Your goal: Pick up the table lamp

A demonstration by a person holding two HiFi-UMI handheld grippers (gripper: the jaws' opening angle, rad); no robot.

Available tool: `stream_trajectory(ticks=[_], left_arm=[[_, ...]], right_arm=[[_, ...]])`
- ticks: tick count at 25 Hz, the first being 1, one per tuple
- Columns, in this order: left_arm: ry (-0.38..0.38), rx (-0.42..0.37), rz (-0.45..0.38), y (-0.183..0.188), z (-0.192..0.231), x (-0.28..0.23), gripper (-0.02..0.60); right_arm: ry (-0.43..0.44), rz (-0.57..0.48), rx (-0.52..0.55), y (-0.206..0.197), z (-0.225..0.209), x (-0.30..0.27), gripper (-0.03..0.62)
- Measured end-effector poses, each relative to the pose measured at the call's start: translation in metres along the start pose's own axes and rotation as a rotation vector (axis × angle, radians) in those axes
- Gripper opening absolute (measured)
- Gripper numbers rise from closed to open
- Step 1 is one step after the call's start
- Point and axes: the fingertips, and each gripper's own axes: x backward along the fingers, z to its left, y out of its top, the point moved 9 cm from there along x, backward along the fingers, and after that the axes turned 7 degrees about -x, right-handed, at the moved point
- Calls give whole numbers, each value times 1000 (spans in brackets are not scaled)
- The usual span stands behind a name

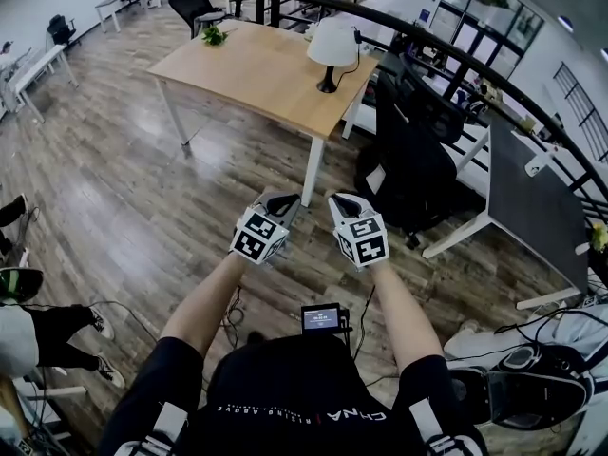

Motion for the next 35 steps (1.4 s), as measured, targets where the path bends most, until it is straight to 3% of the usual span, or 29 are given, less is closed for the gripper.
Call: stream_trajectory(ticks=[9, 15, 23, 29, 35], left_arm=[[-4, -16, -1, 0, -13, -1, 18], [37, -36, 72, 10, -20, -26, 18], [85, 24, 75, 10, -41, -46, 18], [6, 89, 61, 4, -38, -50, 18], [-8, 103, 96, -15, -11, -65, 18]], right_arm=[[-13, 32, 29, -8, -3, 4, 34], [18, 49, 21, -12, -31, 9, 34], [35, 72, 9, -31, -61, 12, 32], [57, 76, -52, -36, -67, 2, 32], [63, 88, -62, -34, -70, -23, 32]])
